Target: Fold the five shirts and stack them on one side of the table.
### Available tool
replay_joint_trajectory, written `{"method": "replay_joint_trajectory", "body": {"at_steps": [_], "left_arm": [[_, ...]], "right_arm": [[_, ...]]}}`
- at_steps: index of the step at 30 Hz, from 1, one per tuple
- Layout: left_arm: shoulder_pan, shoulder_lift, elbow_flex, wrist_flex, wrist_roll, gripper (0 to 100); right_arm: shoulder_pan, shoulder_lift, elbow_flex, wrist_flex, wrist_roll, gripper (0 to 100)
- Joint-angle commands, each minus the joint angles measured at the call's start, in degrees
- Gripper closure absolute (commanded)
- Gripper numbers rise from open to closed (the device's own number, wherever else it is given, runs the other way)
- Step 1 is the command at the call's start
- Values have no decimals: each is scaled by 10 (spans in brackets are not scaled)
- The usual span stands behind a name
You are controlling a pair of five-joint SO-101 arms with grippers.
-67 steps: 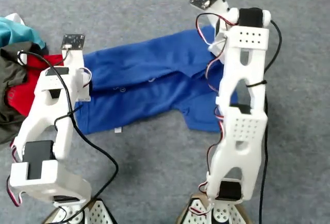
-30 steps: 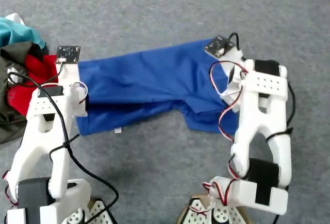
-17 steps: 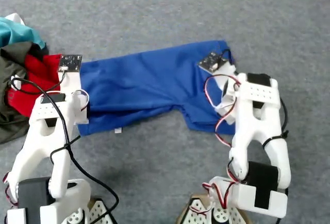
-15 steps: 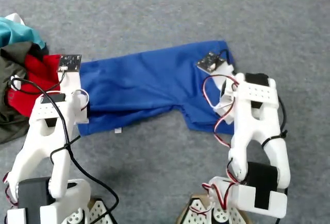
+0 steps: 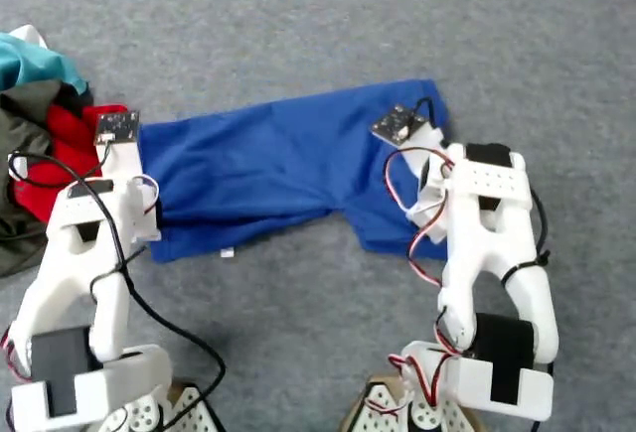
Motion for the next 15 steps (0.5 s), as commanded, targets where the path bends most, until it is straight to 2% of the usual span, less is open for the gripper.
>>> {"method": "replay_joint_trajectory", "body": {"at_steps": [1, 9, 15], "left_arm": [[-6, 13, -44, 1, -1, 981], [52, 17, -46, 1, 9, 981], [78, 16, -28, 1, 14, 981]], "right_arm": [[-5, -43, -21, 5, -13, 996], [-19, -68, 15, 20, -18, 996], [9, -67, 55, -35, -18, 996]]}}
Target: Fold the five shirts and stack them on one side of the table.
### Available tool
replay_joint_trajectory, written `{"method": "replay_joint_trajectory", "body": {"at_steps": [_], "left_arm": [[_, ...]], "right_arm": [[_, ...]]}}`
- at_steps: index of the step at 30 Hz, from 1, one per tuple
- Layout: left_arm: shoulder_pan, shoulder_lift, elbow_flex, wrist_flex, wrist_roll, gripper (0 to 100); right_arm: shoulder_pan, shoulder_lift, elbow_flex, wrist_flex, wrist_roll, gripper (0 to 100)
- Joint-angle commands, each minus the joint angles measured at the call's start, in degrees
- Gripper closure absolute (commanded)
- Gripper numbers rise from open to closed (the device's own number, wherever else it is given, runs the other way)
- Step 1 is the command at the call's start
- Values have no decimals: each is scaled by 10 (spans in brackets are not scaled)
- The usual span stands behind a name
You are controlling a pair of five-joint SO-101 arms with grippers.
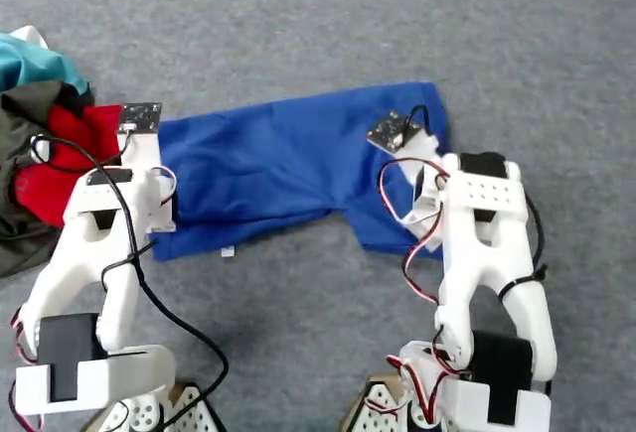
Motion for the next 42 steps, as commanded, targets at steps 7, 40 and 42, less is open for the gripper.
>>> {"method": "replay_joint_trajectory", "body": {"at_steps": [7, 40, 42], "left_arm": [[29, -3, 10, 11, 1, 981], [17, -113, -41, 201, 1, 981], [22, -114, -9, 189, 4, 981]], "right_arm": [[39, -21, 21, -47, 7, 996], [44, -21, 58, -103, 8, 996], [44, -21, 58, -103, 8, 996]]}}
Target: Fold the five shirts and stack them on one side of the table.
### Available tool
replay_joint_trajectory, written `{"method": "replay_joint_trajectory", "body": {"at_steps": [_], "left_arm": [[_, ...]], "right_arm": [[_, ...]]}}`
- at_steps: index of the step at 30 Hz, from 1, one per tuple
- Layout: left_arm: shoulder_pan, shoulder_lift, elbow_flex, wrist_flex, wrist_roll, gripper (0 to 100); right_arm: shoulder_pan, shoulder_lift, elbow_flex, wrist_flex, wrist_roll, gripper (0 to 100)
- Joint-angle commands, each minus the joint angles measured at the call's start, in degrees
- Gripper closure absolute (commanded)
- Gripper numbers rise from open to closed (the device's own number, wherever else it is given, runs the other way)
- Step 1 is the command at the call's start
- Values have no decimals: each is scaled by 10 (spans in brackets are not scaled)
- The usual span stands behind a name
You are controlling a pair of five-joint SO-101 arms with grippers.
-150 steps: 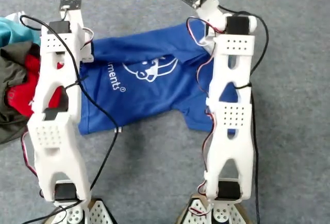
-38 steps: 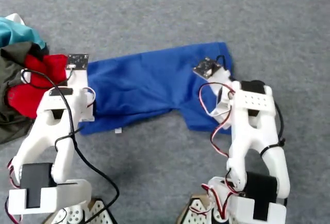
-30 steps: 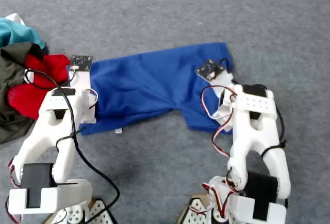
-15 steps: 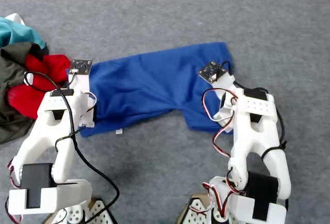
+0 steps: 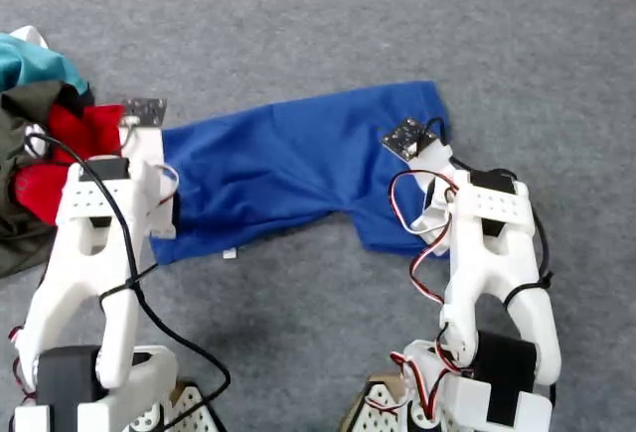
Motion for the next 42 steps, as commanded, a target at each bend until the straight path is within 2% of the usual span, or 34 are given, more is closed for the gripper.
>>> {"method": "replay_joint_trajectory", "body": {"at_steps": [1, 11, 14, 21, 25, 36, 42], "left_arm": [[9, -19, 39, -18, 4, 981], [10, -16, 61, -40, 5, 981], [5, -19, 49, -40, 26, 981], [0, -19, -78, 59, 35, 981], [-2, -18, -110, 95, 35, 981], [-17, -19, -103, 126, 36, 981], [-17, -15, -42, 82, 33, 981]], "right_arm": [[3, -21, 0, -9, 6, 996], [3, -21, 1, -9, 6, 996], [3, -21, 0, -9, 6, 996], [3, -21, 0, -9, 6, 996], [3, -21, 0, -9, 6, 996], [5, 7, -2, -8, 5, 996], [4, 24, -3, -9, 5, 996]]}}
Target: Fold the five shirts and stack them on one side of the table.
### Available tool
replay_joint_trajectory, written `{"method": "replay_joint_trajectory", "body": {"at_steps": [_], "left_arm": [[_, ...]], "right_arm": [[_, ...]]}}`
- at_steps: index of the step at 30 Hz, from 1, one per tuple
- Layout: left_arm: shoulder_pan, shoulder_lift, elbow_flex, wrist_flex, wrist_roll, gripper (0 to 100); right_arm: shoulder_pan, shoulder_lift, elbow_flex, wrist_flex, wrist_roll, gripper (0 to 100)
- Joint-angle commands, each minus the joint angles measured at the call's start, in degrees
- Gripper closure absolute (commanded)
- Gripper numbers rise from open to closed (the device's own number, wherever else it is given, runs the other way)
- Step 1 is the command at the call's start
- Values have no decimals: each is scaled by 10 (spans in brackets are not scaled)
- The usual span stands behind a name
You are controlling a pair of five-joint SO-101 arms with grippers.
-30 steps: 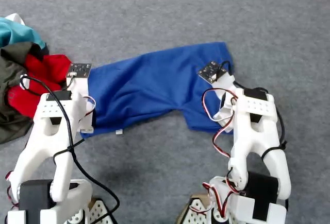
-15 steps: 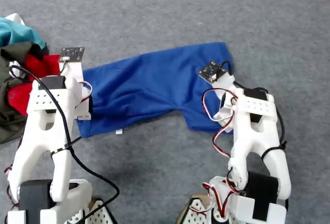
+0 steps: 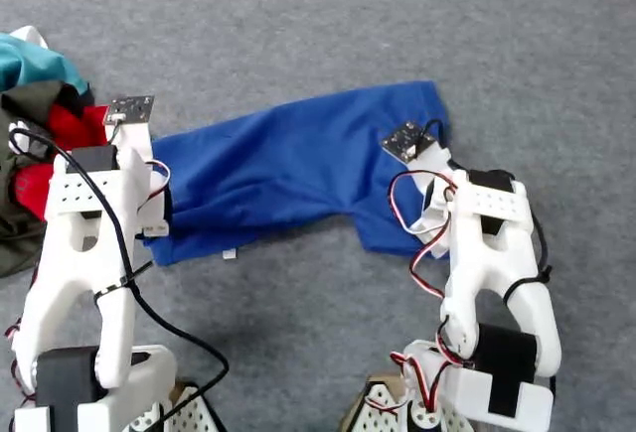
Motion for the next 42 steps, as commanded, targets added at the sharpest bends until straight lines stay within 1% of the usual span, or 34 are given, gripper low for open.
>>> {"method": "replay_joint_trajectory", "body": {"at_steps": [1, 6, 9, 11, 13, 15, 17, 19, 22, 26, 28, 29, 30, 32, 33, 35, 36, 39, 42], "left_arm": [[-3, -15, 41, -44, 2, 981], [-5, -14, 110, -136, 5, 979], [-7, -14, 120, -156, 5, 978], [-8, -14, 120, -156, 6, 943], [-8, -14, 123, -155, 19, 869], [-9, -14, 123, -146, 33, 809], [-4, -15, 119, -127, 34, 798], [-5, -18, 109, -113, 33, 798], [-9, -19, 75, -71, 33, 798], [-9, -19, -8, 20, 33, 798], [-20, -20, -54, 54, 33, 798], [-26, -20, -78, 69, 33, 798], [-34, -20, -105, 83, 33, 798], [-51, -19, -164, 105, 36, 838], [-54, -15, -193, 105, 39, 878], [-55, -7, -232, 80, 69, 956], [-53, 4, -234, 46, 84, 974], [-32, 52, -230, -51, 143, 980], [-7, 137, -218, -127, 164, 980]], "right_arm": [[3, 1, -3, -9, 5, 996], [4, 1, -15, -9, 5, 996], [3, 1, -18, -9, 5, 984], [3, 1, -18, -8, 5, 919], [3, 1, -18, -4, 8, 812], [3, 1, -17, 5, 43, 720], [3, 1, -19, 25, 75, 655], [7, 1, -27, 39, 81, 627], [22, 0, -54, 58, 81, 635], [33, 0, -112, 108, 84, 653], [34, 0, -145, 135, 82, 670], [36, 0, -162, 151, 81, 701], [38, 0, -180, 161, 81, 759], [38, 1, -221, 169, 64, 959], [35, 7, -244, 166, 50, 998], [21, 19, -283, 152, 26, 921], [9, 30, -302, 139, 10, 923], [-28, 81, -378, 111, -70, 991], [-58, 163, -465, 84, -142, 985]]}}
